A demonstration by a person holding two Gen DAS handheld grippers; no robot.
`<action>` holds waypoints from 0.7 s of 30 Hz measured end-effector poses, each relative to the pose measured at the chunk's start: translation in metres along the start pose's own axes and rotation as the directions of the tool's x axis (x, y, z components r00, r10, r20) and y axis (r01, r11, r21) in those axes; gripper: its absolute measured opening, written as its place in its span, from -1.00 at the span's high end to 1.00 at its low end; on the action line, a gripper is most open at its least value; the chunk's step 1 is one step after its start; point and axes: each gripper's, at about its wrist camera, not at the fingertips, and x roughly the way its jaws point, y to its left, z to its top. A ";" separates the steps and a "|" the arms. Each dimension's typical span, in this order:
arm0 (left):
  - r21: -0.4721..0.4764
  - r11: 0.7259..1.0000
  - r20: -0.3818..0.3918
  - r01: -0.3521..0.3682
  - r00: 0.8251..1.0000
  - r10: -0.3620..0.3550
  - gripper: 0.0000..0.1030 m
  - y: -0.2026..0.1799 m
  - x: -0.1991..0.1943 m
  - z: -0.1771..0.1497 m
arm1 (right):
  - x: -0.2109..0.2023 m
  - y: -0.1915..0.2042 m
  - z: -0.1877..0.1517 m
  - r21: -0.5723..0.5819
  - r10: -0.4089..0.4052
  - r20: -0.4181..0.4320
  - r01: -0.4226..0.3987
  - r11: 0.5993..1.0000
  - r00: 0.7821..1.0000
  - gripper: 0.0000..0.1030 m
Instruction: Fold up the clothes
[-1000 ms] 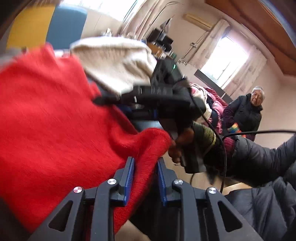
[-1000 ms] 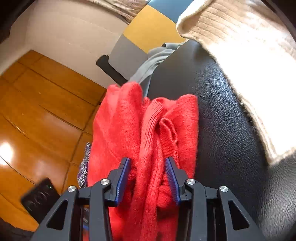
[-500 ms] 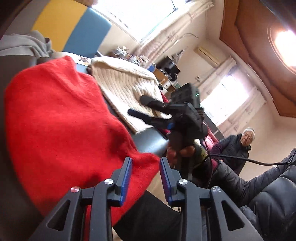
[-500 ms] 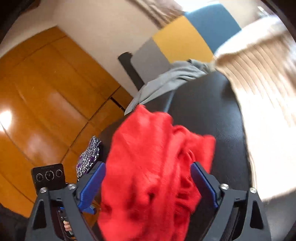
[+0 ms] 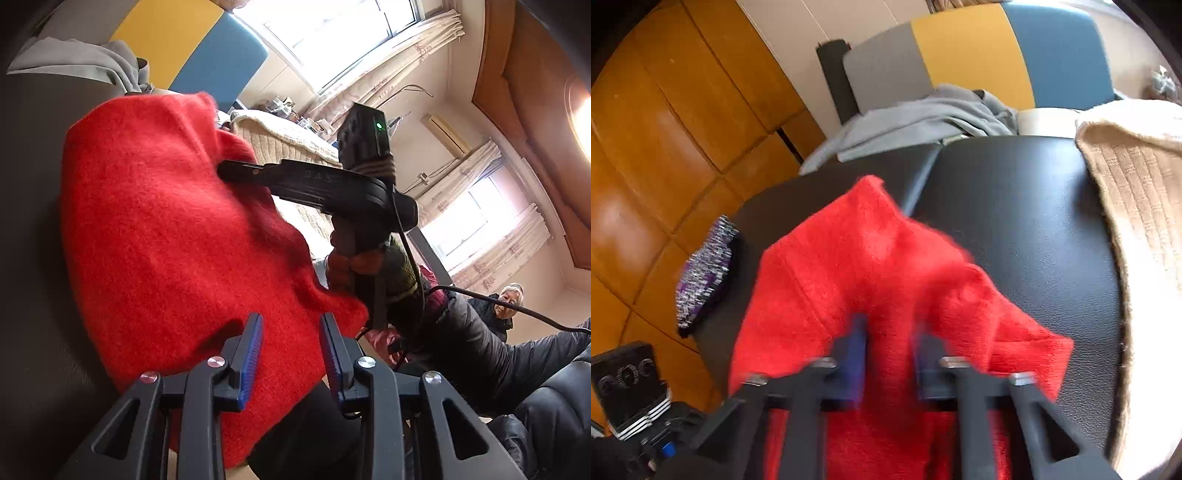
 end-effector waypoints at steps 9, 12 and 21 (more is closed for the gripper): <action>0.003 0.999 -0.038 -0.039 0.999 0.039 0.35 0.004 0.015 -0.001 | -0.060 -0.014 -0.042 0.030 -0.231 0.088 0.229 0.973 0.969 0.75; 0.023 0.998 -0.017 -0.056 0.998 0.056 0.35 -0.002 0.015 0.006 | -0.044 -0.061 -0.077 0.185 -0.195 0.085 0.177 0.967 0.977 0.68; 0.122 0.966 0.146 -0.229 0.967 0.210 0.30 -0.017 0.033 0.099 | -0.041 -0.085 -0.083 0.228 -0.137 0.147 0.101 0.968 0.980 0.06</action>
